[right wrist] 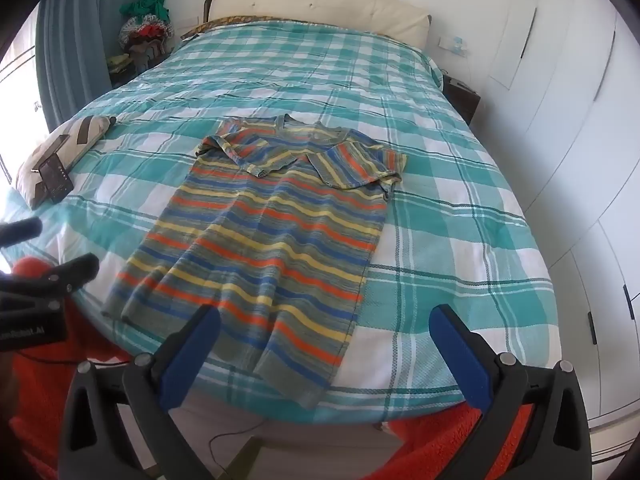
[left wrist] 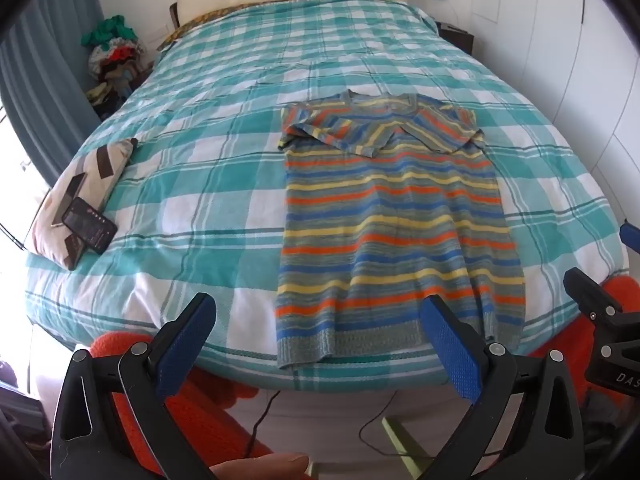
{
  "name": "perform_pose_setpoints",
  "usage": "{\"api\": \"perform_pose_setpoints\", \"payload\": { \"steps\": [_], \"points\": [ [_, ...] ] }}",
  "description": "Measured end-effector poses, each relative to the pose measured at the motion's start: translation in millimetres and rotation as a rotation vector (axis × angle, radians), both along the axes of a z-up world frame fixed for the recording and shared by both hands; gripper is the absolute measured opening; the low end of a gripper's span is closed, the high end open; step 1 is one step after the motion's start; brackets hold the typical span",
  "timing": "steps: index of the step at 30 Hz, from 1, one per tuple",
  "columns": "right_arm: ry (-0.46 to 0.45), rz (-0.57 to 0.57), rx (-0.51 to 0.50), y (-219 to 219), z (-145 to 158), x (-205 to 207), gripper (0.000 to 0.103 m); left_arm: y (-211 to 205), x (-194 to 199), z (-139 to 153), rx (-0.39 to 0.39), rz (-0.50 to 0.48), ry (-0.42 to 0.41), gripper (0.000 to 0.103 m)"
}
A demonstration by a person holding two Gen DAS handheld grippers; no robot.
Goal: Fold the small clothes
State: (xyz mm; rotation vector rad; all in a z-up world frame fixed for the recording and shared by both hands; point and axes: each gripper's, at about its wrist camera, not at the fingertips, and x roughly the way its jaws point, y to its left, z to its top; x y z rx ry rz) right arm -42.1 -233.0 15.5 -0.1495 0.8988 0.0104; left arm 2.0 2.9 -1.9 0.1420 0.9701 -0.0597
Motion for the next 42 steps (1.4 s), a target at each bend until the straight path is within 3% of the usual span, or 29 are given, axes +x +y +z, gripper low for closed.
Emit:
{"api": "perform_pose_setpoints", "payload": {
  "steps": [11, 17, 27, 42],
  "points": [
    [0.018, 0.003, -0.006, 2, -5, 2, 0.103, -5, -2, -6, 0.011, -0.013, 0.0, 0.103],
    [0.016, -0.002, 0.014, -1, -5, 1, 0.103, -5, -1, -11, 0.109, 0.011, -0.06, 0.103],
    [0.017, -0.032, -0.087, 3, -2, -3, 0.103, -5, -4, -12, 0.018, -0.03, -0.002, 0.103],
    [-0.007, -0.068, -0.159, 3, 11, -17, 0.103, -9, -14, -2, -0.009, -0.047, -0.029, 0.103]
  ]
}}
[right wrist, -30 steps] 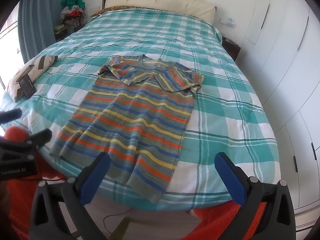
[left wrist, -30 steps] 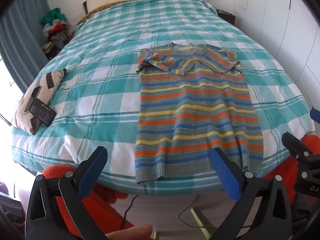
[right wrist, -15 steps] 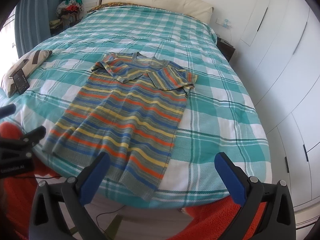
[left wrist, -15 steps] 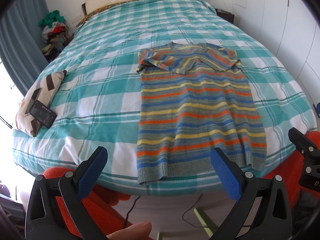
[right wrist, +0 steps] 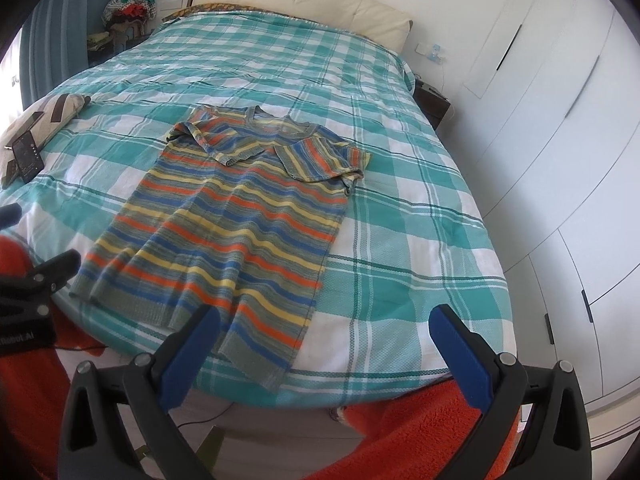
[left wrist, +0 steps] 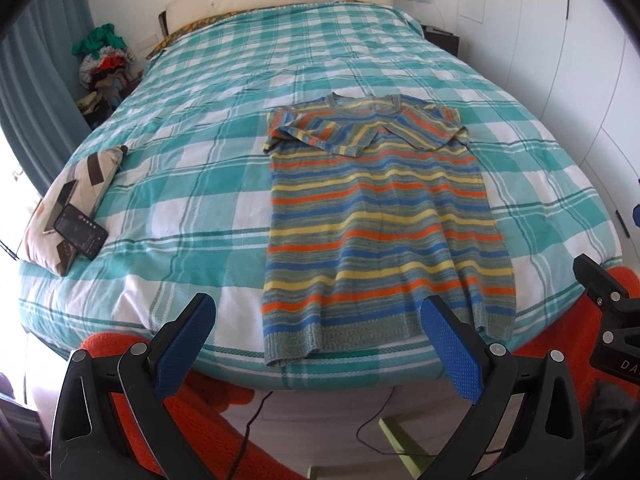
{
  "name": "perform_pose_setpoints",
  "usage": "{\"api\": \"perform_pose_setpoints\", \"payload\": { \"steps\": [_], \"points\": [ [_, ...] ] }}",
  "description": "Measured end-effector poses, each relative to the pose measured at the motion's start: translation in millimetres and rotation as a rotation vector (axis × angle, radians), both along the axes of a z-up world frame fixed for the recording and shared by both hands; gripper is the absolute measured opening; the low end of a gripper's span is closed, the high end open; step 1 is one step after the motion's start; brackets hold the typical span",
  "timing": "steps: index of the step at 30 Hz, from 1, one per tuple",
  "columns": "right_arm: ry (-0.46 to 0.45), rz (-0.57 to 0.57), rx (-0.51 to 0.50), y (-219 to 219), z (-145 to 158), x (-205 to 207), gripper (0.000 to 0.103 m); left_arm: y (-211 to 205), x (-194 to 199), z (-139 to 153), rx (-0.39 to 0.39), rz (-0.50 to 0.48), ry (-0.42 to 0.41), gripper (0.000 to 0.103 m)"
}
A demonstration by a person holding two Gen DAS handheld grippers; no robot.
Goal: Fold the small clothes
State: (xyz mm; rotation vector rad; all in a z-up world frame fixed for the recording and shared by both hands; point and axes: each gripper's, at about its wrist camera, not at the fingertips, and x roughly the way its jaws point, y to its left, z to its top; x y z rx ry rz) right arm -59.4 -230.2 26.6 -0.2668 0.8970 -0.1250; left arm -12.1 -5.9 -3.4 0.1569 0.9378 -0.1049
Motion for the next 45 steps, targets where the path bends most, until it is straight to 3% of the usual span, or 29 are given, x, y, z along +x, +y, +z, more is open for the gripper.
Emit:
{"api": "perform_pose_setpoints", "payload": {
  "steps": [12, 19, 24, 28, 32, 36, 38, 40, 44, 45],
  "points": [
    [0.032, 0.007, 0.015, 4, -13, 12, 0.103, 4, 5, -5, -0.016, 0.003, 0.027, 0.103],
    [0.043, 0.028, 0.016, 10, -15, 14, 0.103, -2, 20, -1, -0.019, -0.053, 0.032, 0.103],
    [0.04, 0.043, 0.02, 15, -14, 19, 0.103, -4, 30, 13, -0.051, -0.049, -0.012, 0.103],
    [0.033, 0.079, 0.059, 12, -18, 36, 0.103, 1, 32, 0, -0.088, -0.021, 0.023, 0.103],
    [0.009, 0.163, 0.072, -9, -37, 97, 0.103, 9, 30, -19, -0.078, 0.005, 0.067, 0.103],
    [0.047, 0.197, 0.105, -34, -62, 199, 0.099, 23, 32, -31, -0.076, 0.06, 0.095, 0.102],
    [0.122, 0.233, 0.122, -35, -85, 253, 0.093, 30, 35, -37, -0.082, 0.091, 0.111, 0.102],
    [0.186, 0.253, 0.119, -29, -113, 299, 0.072, 35, 39, -41, -0.081, 0.115, 0.123, 0.102],
    [0.323, 0.249, 0.161, -22, -172, 355, 0.065, 41, 43, -48, -0.055, 0.145, 0.136, 0.102],
    [0.337, 0.247, 0.191, -24, -180, 360, 0.058, 43, 44, -51, -0.05, 0.149, 0.142, 0.102]
  ]
}}
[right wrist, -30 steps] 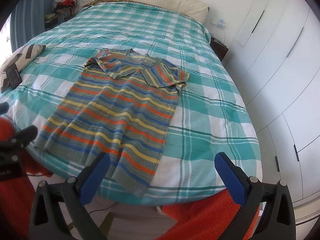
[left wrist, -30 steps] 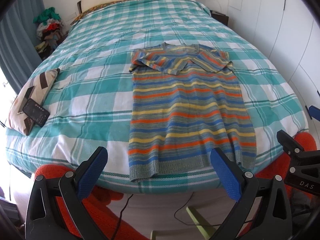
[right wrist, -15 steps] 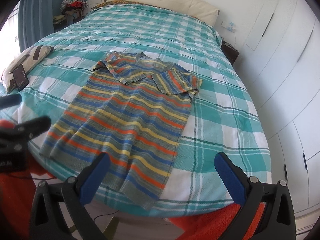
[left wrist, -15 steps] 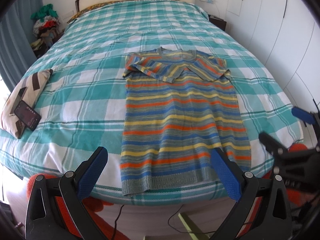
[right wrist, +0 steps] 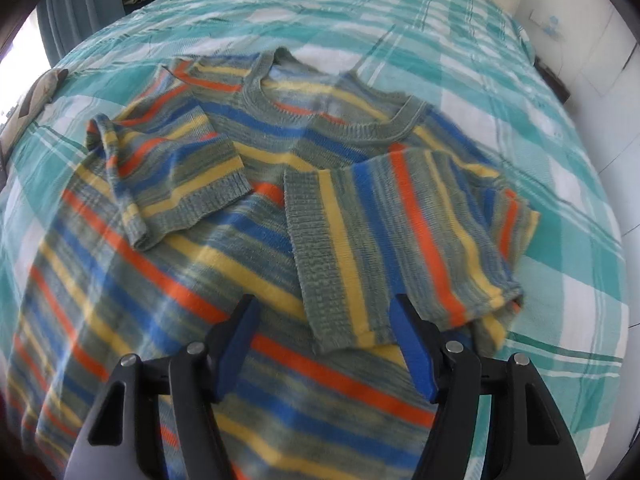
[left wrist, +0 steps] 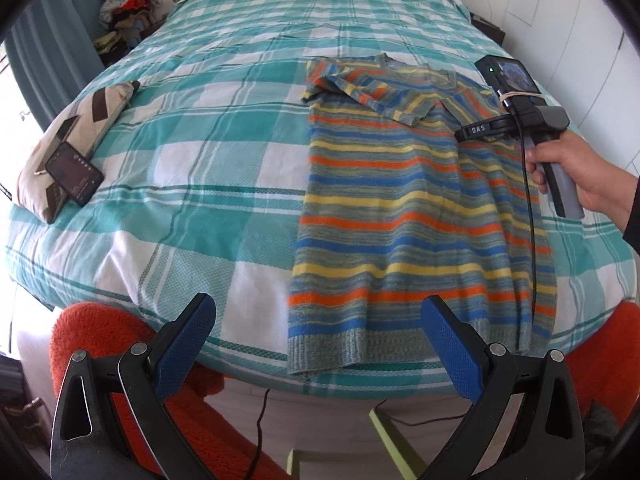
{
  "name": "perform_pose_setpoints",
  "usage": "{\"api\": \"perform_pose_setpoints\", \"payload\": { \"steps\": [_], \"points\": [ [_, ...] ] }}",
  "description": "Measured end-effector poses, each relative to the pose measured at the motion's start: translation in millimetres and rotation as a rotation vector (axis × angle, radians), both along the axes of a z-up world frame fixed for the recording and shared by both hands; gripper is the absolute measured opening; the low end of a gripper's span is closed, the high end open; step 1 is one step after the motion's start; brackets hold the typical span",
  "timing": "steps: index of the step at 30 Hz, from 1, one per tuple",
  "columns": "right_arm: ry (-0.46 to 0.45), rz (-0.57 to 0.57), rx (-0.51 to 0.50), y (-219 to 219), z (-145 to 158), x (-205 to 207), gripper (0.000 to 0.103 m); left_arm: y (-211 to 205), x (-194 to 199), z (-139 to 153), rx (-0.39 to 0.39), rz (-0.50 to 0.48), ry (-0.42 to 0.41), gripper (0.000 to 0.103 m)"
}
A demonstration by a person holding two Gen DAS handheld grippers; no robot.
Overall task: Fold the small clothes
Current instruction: 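Move the right tool down to the tucked sleeve cuff of the sweater, then grasp the sleeve cuff with the right tool and pull it outward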
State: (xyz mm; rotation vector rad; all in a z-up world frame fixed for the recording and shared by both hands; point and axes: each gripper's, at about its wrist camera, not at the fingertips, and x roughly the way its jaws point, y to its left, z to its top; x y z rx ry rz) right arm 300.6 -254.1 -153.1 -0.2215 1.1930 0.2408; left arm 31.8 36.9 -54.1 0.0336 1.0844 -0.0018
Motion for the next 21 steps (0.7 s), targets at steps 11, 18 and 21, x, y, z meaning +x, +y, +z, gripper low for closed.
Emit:
{"api": "perform_pose_setpoints", "payload": {
  "steps": [11, 18, 21],
  "points": [
    [-0.238, -0.488, 0.107, -218, 112, -43, 0.003, -6, 5, -12, -0.027, -0.024, 0.033, 0.102],
    [-0.11, -0.756, 0.225, -309, 52, -75, 0.003, -39, -5, -2, 0.008, -0.112, 0.023, 0.102],
    [-0.141, -0.859, 0.158, -325, 43, -92, 0.003, -45, -10, 3, 0.025, -0.127, 0.013, 0.102]
  ]
}}
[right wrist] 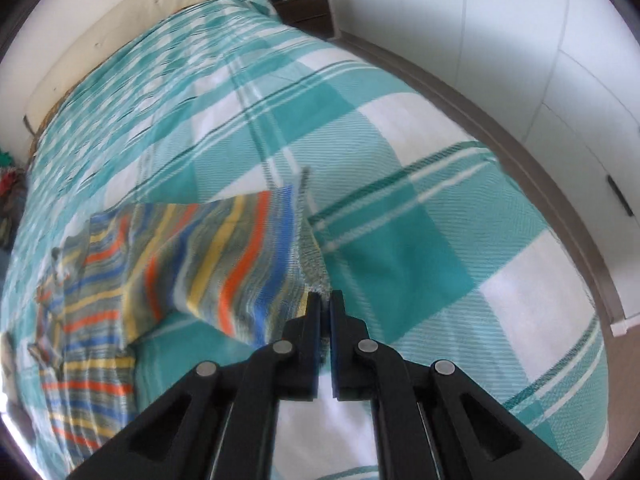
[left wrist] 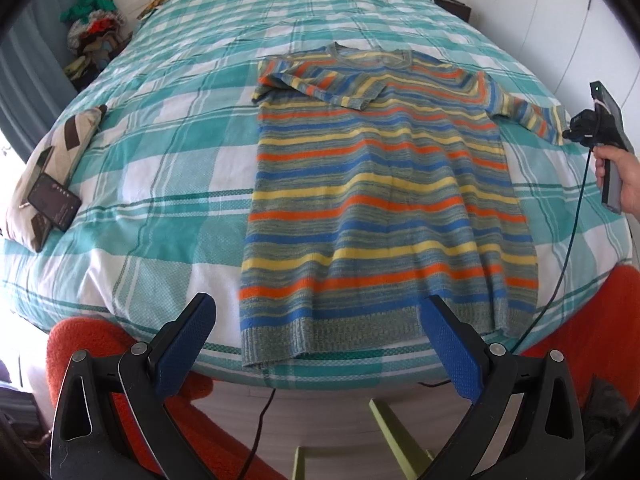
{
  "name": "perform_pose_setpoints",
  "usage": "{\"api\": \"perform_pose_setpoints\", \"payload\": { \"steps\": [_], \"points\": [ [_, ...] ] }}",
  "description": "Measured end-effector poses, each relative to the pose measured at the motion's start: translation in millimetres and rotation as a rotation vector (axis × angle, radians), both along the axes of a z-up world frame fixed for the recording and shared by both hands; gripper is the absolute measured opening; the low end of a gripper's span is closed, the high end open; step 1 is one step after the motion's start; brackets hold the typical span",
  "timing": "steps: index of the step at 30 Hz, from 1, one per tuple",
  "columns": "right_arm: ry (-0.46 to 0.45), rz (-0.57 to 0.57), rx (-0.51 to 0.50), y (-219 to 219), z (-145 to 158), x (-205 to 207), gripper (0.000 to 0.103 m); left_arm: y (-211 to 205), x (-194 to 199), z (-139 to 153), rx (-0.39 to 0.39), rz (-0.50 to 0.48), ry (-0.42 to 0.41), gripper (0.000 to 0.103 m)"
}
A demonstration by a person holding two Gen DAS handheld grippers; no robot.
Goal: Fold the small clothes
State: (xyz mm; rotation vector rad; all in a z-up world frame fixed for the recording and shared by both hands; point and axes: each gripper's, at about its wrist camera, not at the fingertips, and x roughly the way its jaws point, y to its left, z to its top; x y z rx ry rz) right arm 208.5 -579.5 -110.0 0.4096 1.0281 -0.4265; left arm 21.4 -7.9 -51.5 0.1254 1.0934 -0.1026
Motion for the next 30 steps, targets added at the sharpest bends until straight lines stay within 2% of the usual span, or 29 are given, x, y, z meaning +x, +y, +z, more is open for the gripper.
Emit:
{"api": "perform_pose_setpoints", "payload": {
  "steps": [5, 8, 12, 16, 20, 21, 22, 23, 24, 25, 26, 27, 30],
  "points": [
    [0.02, -0.066, -0.004, -24, -8, -15, 0.003, -4, 0, -3, 0.009, -0.005, 0.012, 0.102],
    [0.01, -0.036, 0.023, -29, -8, -20, 0.003, -7, 0, -3, 0.014, -0.01, 0.011, 0.102],
    [0.024, -0.071, -0.026, -37, -1, -28, 0.003, -9, -1, -2, 0.015, -0.015, 0.008, 0.102],
    [0.081, -0.048, -0.079, -35, -10, -24, 0.003, -12, 1, -5, 0.013, -0.022, 0.019, 0.102],
    [0.12, -0.001, -0.077, -28, -17, -25, 0.004, -4, 2, -7, 0.003, -0.024, 0.029, 0.102],
    [0.12, -0.004, -0.105, -25, -11, -30, 0.014, 4, 4, -8, -0.006, -0.005, 0.03, 0.102],
    [0.121, -0.009, -0.132, -24, -5, -37, 0.04, 15, 6, -10, -0.019, 0.022, 0.032, 0.102],
    [0.103, 0.0, -0.146, -21, 4, -48, 0.056, 27, 8, -14, -0.033, 0.052, 0.036, 0.102],
    [0.073, 0.028, -0.155, -14, 14, -61, 0.069, 41, 12, -19, -0.045, 0.09, 0.044, 0.102],
    [0.063, 0.072, -0.148, -5, 21, -74, 0.068, 56, 15, -27, -0.058, 0.13, 0.054, 0.102],
    [0.055, 0.125, -0.109, 8, 27, -89, 0.068, 69, 20, -35, -0.074, 0.167, 0.071, 0.102],
    [0.039, 0.186, -0.024, 23, 29, -106, 0.066, 80, 24, -45, -0.099, 0.19, 0.097, 0.102],
    [0.042, 0.368, 0.36, 85, 15, -153, 0.061, 93, 35, -74, -0.189, 0.204, 0.181, 0.101]
  ]
}}
